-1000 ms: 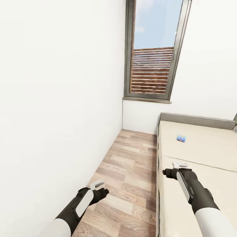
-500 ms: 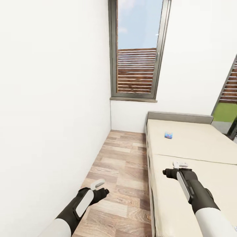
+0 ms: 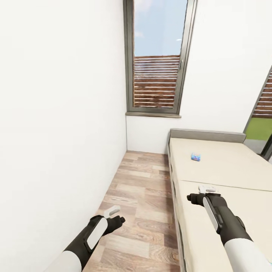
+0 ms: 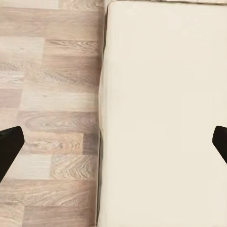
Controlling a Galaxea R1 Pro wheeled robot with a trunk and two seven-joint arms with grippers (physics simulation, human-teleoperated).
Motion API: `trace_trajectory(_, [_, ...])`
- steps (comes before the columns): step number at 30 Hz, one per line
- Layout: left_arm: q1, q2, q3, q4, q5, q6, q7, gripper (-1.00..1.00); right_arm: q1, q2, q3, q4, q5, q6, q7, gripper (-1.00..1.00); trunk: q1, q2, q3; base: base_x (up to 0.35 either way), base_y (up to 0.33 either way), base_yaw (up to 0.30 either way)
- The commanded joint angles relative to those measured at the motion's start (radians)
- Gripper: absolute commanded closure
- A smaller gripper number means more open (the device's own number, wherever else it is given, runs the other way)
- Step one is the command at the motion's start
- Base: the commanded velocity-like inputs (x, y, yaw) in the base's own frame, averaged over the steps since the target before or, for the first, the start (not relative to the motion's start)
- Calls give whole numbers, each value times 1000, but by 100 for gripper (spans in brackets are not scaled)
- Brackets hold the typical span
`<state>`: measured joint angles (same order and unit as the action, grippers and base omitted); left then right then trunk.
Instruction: Put all the toys in the child's room - the three board games (two on the bed and one on the table), the two jigsaw puzzles on the table, and the tennis ball on the table - inside the toy box on the table in the child's room.
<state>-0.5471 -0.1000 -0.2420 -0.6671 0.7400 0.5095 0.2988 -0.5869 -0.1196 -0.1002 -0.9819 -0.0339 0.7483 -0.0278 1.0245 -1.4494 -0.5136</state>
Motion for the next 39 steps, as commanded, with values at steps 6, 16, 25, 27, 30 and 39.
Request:
trace_trajectory(6, [-1,0,-17,-2,10,2,10,-100,-1,0,-1,-1,-3,5,-3,-100,0,-1,-1,275,200,-3])
trace_trajectory(16, [-1,0,-24,-2,10,2,12,-100,-1,-2,-1,-1,-3,5,-3,-100,0,-1,-1,250,177,0])
trace_trajectory(25, [-1,1,-24,-2,11,2,13,-100,-1,-2,-1,-1,-3,5,-3,-100,0,-1,-1,40,43,-23])
trace_trajectory(27, [-1,1,-24,-2,11,3,14,-100,-1,-2,-1,-1,-3,5,-3,-100,0,-1,-1,6,214,-199])
trace_trajectory(30, [-1,1,-24,-2,11,4,14,-100,-1,-2,-1,-1,-4,5,-2,-100,0,-1,-1,3,247,-171])
trace_trajectory(39, [-1,1,-24,-2,12,4,13,-100,-1,-2,-1,-1,-4,5,-2,-100,0,-1,-1,1,92,-52])
